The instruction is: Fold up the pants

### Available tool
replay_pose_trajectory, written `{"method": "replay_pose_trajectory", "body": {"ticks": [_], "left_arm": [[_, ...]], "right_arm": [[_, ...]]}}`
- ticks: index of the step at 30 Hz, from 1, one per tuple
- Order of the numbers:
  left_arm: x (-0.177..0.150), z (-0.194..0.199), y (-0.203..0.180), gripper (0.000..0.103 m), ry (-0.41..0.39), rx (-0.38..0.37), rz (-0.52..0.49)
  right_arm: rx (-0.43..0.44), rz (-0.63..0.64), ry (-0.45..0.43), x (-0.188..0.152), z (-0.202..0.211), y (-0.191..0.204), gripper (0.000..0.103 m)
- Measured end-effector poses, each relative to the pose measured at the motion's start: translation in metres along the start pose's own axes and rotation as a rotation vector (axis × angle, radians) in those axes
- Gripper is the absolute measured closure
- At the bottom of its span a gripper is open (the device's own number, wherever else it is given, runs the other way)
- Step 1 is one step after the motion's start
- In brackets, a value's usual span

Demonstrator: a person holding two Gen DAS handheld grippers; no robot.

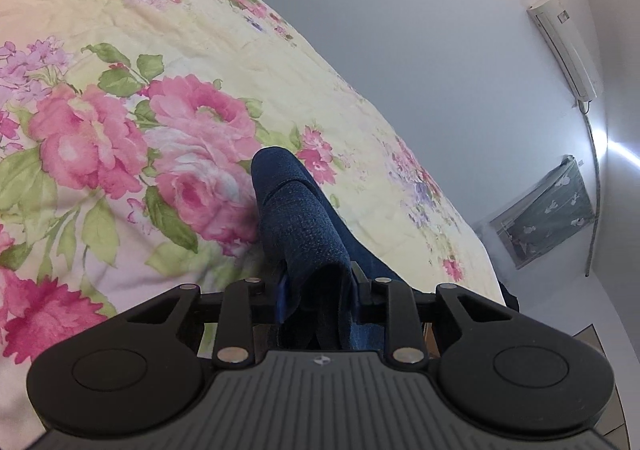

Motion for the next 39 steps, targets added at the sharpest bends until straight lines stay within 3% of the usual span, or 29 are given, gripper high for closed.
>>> {"method": "replay_pose_trajectory", "body": {"ticks": [1, 3, 5, 8, 14, 17, 19, 21, 24, 28, 33, 39], "left_arm": [[0.0, -0.002, -0.003, 0.073, -0.003, 0.017, -0.008], [0.0, -0.008, -0.003, 0.075, 0.01, 0.122, -0.028], [-0.002, -0.015, 0.009, 0.074, 0.023, 0.209, 0.037], [-0.006, -0.018, 0.032, 0.068, 0.019, 0.215, 0.14], [-0.01, -0.026, 0.048, 0.05, 0.014, 0.203, 0.175], [-0.012, -0.034, 0.054, 0.049, 0.013, 0.191, 0.19], [-0.013, -0.038, 0.054, 0.054, 0.011, 0.178, 0.186], [-0.013, -0.039, 0.047, 0.071, 0.007, 0.172, 0.157], [-0.01, -0.036, 0.03, 0.079, -0.007, 0.154, 0.103], [-0.004, -0.032, 0.002, 0.079, -0.034, 0.068, 0.076], [-0.008, -0.039, -0.06, 0.079, -0.02, -0.05, -0.068], [-0.029, -0.061, -0.128, 0.079, 0.06, -0.088, -0.267]], "right_arm": [[0.008, -0.017, -0.004, -0.001, 0.001, -0.002, 0.071], [0.022, -0.05, -0.009, -0.002, 0.003, -0.006, 0.071], [0.042, -0.081, -0.013, -0.004, 0.006, -0.009, 0.071], [0.056, -0.096, -0.015, -0.004, 0.007, -0.011, 0.071], [0.072, -0.11, -0.016, -0.007, 0.006, -0.015, 0.071], [0.077, -0.114, -0.015, -0.007, 0.005, -0.016, 0.071], [0.079, -0.116, -0.015, -0.007, 0.004, -0.017, 0.071], [0.081, -0.119, -0.015, -0.008, 0.004, -0.017, 0.071], [0.081, -0.12, -0.013, -0.008, 0.004, -0.017, 0.07], [0.059, -0.092, 0.01, -0.008, 0.0, -0.014, 0.07], [0.05, -0.07, 0.021, -0.007, 0.003, -0.013, 0.07], [0.029, -0.187, 0.035, 0.008, 0.029, -0.054, 0.068]]}}
Point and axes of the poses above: each gripper's, at about its wrist camera, not at the fingertips, and z roughly against the way its jaws point, y to its left, x to its top, the point moved 4 cm from there along -z, roughly the way its jaws point, and after that the axes turned 14 degrees about -x, right-handed, at the moved point
